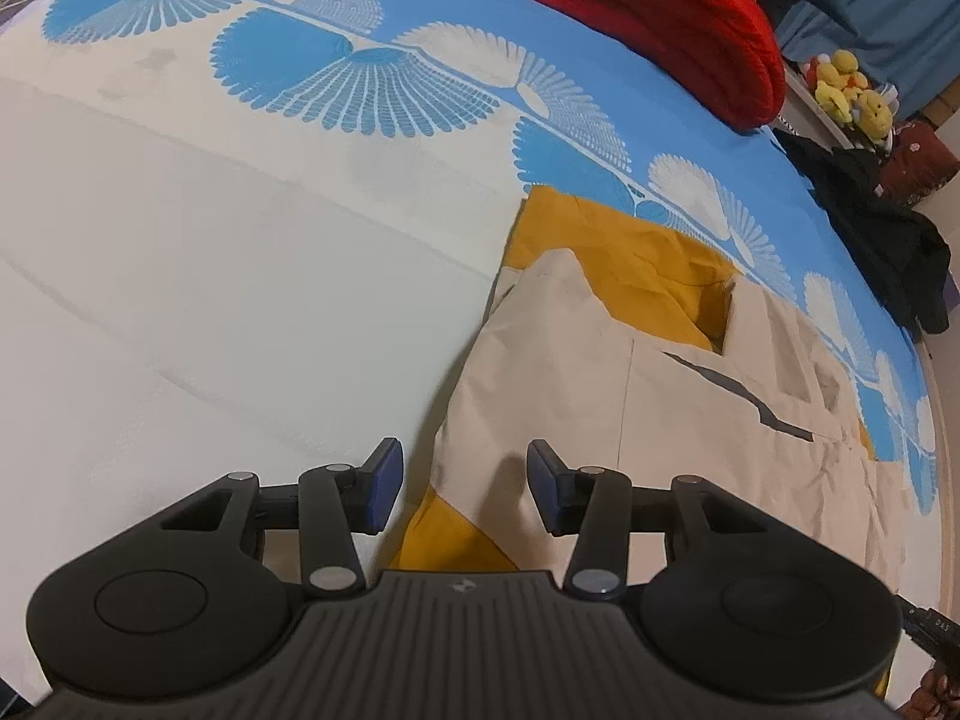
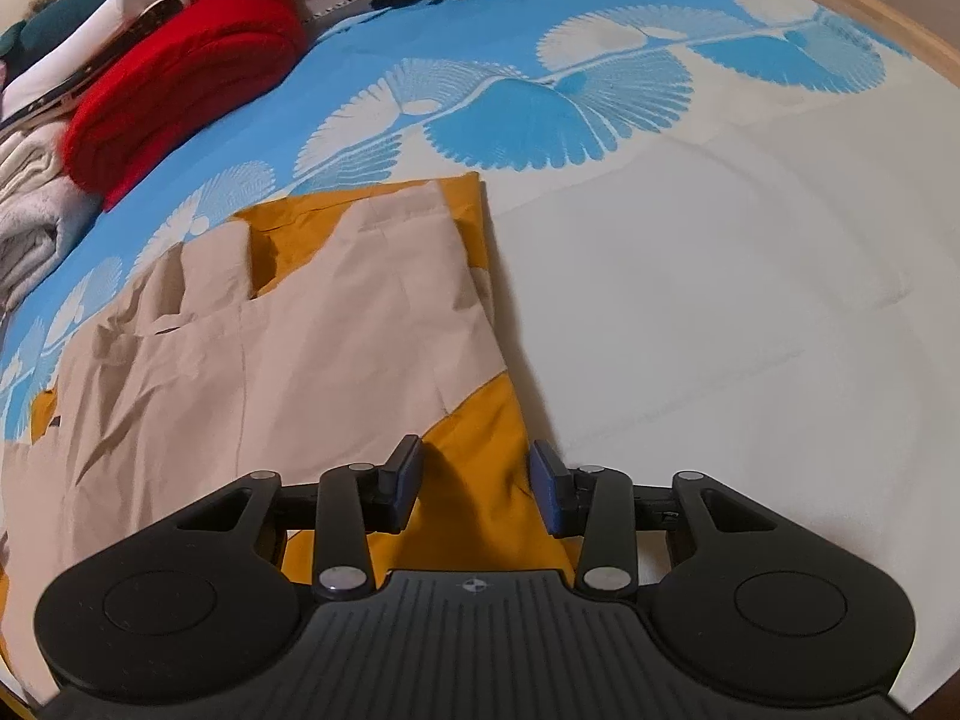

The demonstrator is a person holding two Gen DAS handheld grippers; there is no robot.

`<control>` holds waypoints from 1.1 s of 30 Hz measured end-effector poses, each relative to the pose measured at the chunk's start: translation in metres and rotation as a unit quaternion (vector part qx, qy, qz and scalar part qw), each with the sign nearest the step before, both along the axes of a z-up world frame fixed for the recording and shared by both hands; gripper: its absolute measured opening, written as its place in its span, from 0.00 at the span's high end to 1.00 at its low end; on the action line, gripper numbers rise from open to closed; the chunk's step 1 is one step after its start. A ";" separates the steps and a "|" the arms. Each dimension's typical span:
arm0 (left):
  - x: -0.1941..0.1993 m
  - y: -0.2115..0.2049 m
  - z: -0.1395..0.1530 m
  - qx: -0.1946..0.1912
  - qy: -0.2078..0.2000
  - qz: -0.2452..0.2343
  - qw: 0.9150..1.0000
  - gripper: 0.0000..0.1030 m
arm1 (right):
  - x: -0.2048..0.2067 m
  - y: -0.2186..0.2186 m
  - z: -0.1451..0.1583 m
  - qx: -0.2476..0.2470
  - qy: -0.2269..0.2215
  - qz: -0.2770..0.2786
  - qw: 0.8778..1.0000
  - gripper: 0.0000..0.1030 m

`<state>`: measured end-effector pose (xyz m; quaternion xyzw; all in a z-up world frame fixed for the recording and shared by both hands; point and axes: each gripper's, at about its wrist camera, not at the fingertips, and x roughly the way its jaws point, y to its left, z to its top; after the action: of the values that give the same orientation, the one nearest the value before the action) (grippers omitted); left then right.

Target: Fold large clothes

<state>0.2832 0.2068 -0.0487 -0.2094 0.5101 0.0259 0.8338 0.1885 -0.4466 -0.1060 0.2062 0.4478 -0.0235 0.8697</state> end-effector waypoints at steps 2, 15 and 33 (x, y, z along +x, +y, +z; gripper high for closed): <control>0.002 -0.003 -0.001 0.005 0.001 -0.005 1.000 0.51 | -0.001 0.004 0.002 -0.005 -0.003 0.009 1.000 0.81; -0.014 -0.014 0.056 0.066 -0.160 -0.027 0.985 0.99 | -0.031 0.008 0.059 -0.035 -0.139 -0.001 0.990 0.98; 0.045 -0.049 0.062 0.136 -0.225 0.015 0.965 0.99 | 0.025 0.028 0.073 -0.100 -0.231 -0.077 0.965 0.99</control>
<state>0.3283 0.1580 0.0138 -0.1022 0.2975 0.0593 0.9474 0.2135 -0.4187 -0.0331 0.1517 0.2124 -0.0866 0.9614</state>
